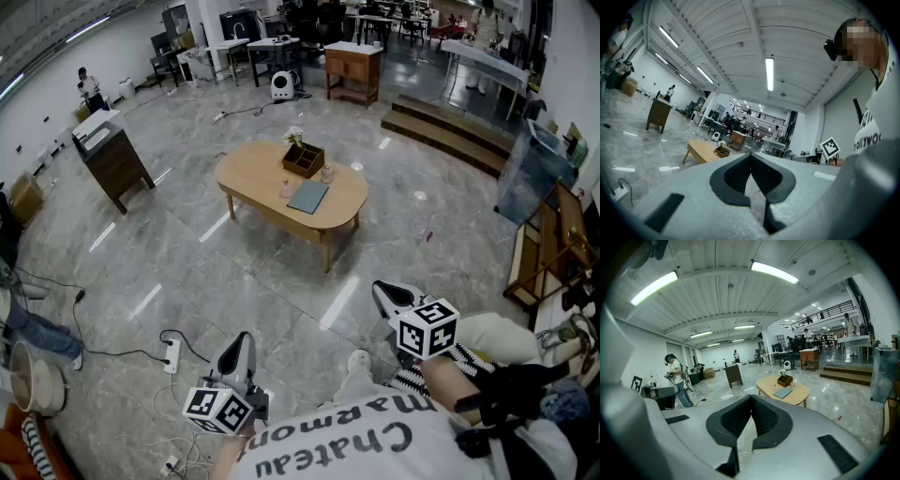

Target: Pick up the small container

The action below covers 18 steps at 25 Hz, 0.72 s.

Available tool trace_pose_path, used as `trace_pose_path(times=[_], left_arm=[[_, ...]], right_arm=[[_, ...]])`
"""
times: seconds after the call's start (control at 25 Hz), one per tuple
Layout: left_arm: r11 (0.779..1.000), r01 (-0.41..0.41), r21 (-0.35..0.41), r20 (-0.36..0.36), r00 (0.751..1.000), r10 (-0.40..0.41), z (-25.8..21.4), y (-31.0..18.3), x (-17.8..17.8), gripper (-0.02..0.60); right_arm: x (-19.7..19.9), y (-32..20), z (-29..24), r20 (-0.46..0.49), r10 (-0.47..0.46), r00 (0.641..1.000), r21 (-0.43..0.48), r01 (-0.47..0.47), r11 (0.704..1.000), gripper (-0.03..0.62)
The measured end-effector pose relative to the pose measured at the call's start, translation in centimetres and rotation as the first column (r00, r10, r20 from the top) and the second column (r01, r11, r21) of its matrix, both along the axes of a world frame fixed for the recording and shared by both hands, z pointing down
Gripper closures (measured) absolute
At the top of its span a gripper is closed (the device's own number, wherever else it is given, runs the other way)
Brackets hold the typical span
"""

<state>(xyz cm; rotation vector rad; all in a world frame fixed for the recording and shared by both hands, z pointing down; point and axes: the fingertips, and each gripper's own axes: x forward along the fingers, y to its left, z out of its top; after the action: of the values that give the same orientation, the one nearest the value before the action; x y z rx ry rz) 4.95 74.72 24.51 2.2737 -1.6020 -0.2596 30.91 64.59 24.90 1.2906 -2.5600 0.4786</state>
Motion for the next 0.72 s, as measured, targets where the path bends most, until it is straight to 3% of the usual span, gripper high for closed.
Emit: trace_pose_path(times=[0.52,0.72], left_arm=[[0.999,0.006,-0.044,-0.032,0.999,-0.008,1.0,0.0,-0.3,0.568],[0.998,0.004,-0.059,-0.049,0.999,-0.007,1.8,-2.7,-1.0,0.568]], right_arm=[[-1.0,-0.1,1.6,-0.025,-0.025,0.999,-0.047,0.024,0.999,0.582],[-1.3,-3.6,2.2,0.015,0.005,1.000,-0.071,-0.004,0.997,0.580]])
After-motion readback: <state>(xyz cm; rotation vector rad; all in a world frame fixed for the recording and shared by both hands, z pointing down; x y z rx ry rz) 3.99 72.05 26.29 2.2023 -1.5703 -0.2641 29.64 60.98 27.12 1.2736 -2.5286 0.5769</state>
